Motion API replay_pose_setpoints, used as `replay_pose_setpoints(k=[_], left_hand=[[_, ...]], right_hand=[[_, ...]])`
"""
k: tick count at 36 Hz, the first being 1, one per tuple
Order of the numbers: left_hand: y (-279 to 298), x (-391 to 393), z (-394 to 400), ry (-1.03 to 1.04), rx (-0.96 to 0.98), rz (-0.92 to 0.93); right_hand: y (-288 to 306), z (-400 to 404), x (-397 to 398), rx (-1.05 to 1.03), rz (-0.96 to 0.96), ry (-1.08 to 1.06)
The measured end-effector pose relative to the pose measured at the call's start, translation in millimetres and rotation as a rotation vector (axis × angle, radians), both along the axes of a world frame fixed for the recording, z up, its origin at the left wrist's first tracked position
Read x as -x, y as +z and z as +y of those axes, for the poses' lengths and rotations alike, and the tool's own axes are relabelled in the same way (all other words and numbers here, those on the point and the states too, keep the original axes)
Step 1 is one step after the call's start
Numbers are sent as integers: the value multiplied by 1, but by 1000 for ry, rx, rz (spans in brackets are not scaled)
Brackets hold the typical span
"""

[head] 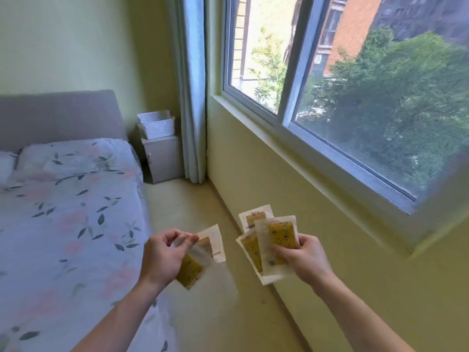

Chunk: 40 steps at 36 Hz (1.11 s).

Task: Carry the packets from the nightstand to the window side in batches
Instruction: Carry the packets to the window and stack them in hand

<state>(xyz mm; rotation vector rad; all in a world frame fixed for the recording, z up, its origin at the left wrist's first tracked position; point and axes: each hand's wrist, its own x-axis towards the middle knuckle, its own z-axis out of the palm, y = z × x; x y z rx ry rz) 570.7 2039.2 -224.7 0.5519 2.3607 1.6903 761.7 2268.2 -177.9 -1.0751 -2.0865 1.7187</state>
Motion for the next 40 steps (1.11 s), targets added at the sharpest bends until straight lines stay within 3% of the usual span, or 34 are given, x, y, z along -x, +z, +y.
replay_pose_setpoints(k=[13, 31, 40], left_hand=[[-8, 163, -9, 468, -33, -13], [26, 475, 92, 444, -21, 32], [15, 636, 143, 506, -42, -59]], right_hand=[[-5, 46, 237, 14, -13, 339], [-5, 131, 569, 40, 34, 350], [-28, 196, 746, 71, 61, 376]])
